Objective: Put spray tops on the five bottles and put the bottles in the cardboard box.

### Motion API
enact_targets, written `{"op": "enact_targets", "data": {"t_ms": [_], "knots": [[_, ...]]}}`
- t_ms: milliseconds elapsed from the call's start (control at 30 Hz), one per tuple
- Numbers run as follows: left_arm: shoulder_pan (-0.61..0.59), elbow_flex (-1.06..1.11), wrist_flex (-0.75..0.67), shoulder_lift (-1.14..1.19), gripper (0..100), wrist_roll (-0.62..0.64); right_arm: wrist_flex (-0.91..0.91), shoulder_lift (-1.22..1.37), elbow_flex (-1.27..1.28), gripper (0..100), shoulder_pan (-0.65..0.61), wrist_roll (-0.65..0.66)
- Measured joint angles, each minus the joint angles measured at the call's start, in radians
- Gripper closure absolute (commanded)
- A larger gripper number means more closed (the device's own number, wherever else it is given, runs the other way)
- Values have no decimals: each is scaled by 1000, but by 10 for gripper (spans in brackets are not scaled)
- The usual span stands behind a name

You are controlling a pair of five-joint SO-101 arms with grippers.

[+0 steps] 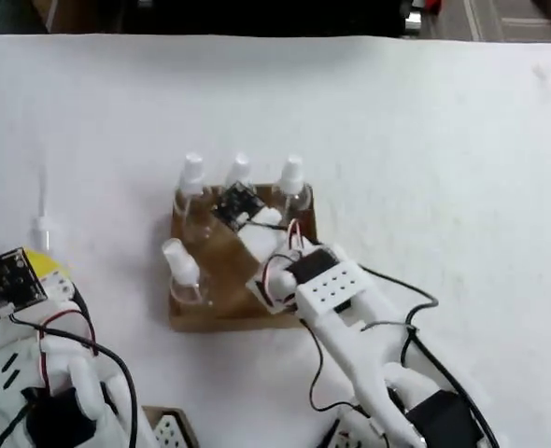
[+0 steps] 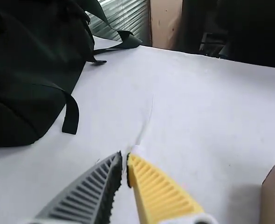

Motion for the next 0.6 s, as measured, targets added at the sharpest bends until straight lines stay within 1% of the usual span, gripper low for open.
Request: {"op": "enact_targets", "data": {"t_ms": [67, 100, 300, 400, 600], "knots": [[0, 0, 0, 0, 977, 0, -15, 0, 8, 773, -3, 0], [0, 0, 0, 0, 977, 0, -20, 0, 12, 794, -3, 0], [0, 0, 0, 0, 977, 0, -29, 0, 14, 985, 2, 2], [0, 0, 0, 0, 977, 0, -38, -2, 14, 964, 2, 2], [0, 0, 0, 0, 977, 0, -40, -2, 12, 983, 2, 2]]}}
